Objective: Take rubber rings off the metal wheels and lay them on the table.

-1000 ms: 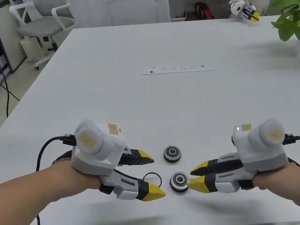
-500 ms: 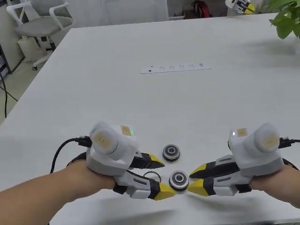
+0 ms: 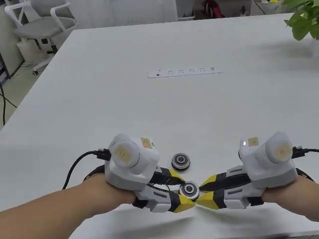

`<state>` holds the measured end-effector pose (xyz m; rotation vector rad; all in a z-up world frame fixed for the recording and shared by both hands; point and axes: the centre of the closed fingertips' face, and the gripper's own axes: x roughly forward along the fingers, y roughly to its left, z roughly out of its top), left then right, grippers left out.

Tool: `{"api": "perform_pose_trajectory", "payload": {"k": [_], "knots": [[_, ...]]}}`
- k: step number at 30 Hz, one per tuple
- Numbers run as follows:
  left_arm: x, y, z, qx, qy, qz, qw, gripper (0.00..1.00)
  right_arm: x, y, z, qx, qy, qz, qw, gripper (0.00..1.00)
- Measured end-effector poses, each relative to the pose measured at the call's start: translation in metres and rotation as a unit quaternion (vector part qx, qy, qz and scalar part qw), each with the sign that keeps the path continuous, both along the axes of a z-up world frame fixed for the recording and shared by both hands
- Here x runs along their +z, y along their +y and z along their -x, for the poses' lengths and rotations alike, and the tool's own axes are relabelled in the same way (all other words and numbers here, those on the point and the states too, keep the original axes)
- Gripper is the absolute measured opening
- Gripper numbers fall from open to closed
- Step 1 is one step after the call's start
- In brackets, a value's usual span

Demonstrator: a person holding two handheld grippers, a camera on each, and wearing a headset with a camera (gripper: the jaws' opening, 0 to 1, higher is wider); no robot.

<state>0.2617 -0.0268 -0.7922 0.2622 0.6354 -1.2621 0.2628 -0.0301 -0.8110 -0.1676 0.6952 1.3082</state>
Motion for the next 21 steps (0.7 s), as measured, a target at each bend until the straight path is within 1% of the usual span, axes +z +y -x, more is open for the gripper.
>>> {"api": "perform_pose_trajectory", "payload": {"k": [3,4,5,6,7,9,12,13,14,17,21], "knots": [[0.0000,-0.0009,-0.0025,0.008,0.001,0.002,1.0000,0.26,0.0000,0.0001,-0.0002,-0.001,0.000,0.000,1.0000,0.17],[-0.0017,-0.0005,-0.0036,0.010,0.000,-0.002,1.0000,0.23,0.0000,0.0002,-0.0002,-0.001,-0.001,0.000,1.0000,0.17],[-0.0002,-0.0018,-0.0082,0.010,-0.019,0.001,0.9998,0.21,0.0000,0.0002,-0.0002,-0.001,-0.001,0.000,1.0000,0.18],[-0.0022,-0.0002,-0.0057,0.010,-0.014,-0.005,0.9998,0.20,0.0000,0.0003,-0.0003,-0.001,-0.001,0.000,1.0000,0.18],[-0.0025,0.0003,-0.0056,0.010,-0.016,-0.006,0.9998,0.19,0.0000,0.0003,-0.0004,-0.001,-0.001,0.000,1.0000,0.17],[-0.0034,0.0021,-0.0088,0.017,-0.032,-0.013,0.9992,0.15,-0.0003,0.0006,-0.0006,-0.002,0.000,-0.001,1.0000,0.17],[-0.0040,0.0008,-0.0083,0.011,-0.047,-0.016,0.9987,0.14,0.0001,0.0017,-0.0009,-0.003,-0.001,-0.002,1.0000,0.17],[-0.0042,0.0010,-0.0082,0.001,-0.064,-0.023,0.9977,0.14,0.0005,0.0021,-0.0016,-0.004,-0.002,-0.003,1.0000,0.18],[-0.0043,0.0008,-0.0072,-0.002,-0.070,-0.024,0.9972,0.14,0.0012,0.0023,-0.0022,-0.004,-0.003,-0.004,1.0000,0.17],[-0.0041,0.0008,-0.0088,0.002,-0.067,-0.023,0.9975,0.14,0.0002,0.0020,-0.0033,-0.004,-0.009,-0.001,1.0000,0.18],[-0.0043,0.0010,-0.0089,0.003,-0.071,-0.021,0.9973,0.14,-0.0011,0.0028,-0.0026,0.000,-0.014,0.001,0.9999,0.17]]}}
